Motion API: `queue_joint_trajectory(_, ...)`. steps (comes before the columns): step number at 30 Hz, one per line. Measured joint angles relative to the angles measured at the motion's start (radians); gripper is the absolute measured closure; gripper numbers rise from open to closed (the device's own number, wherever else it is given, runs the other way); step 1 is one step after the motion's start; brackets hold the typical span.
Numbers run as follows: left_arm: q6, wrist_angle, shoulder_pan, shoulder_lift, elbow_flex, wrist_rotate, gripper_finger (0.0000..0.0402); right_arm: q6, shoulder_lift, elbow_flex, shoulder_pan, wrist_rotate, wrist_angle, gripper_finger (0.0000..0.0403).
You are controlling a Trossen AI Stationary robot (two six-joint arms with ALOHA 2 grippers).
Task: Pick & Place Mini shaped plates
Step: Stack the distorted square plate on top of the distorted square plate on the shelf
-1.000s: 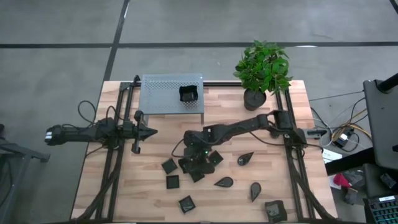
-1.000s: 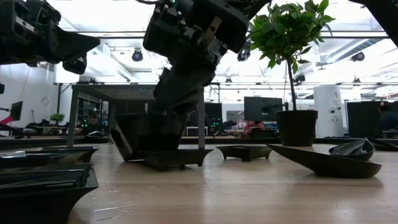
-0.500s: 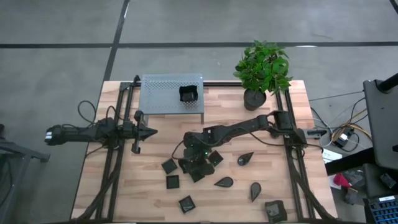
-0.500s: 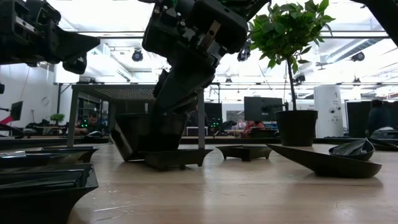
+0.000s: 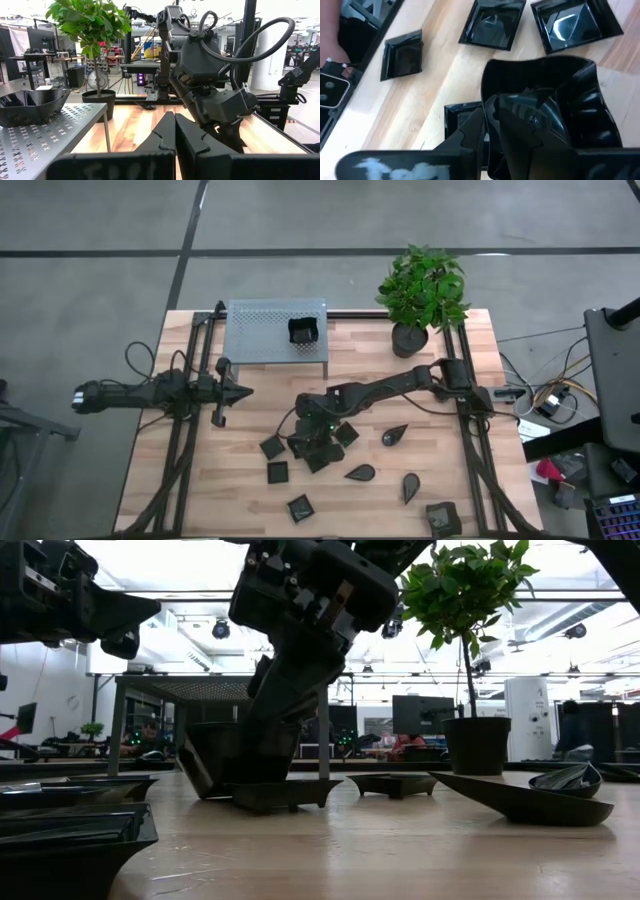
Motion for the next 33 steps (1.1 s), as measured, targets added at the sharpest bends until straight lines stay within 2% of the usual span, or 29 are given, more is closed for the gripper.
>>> queue_joint_trajectory(19,0.0,0.0,0.0,0.0,0.0,0.0,0.0401,0.002,0.0,-0.004,0.001,0.0,0.001,0.0361)
queue_joint_trajectory(28,0.0,0.0,0.0,0.0,0.0,0.0,0.0401,0.002,0.0,-0.004,0.001,-0.002,0.001,0.0392)
queue_joint_trajectory(33,0.0,0.0,0.0,0.0,0.0,0.0,0.0401,0.002,0.0,-0.004,0.001,-0.003,-0.004,0.0394)
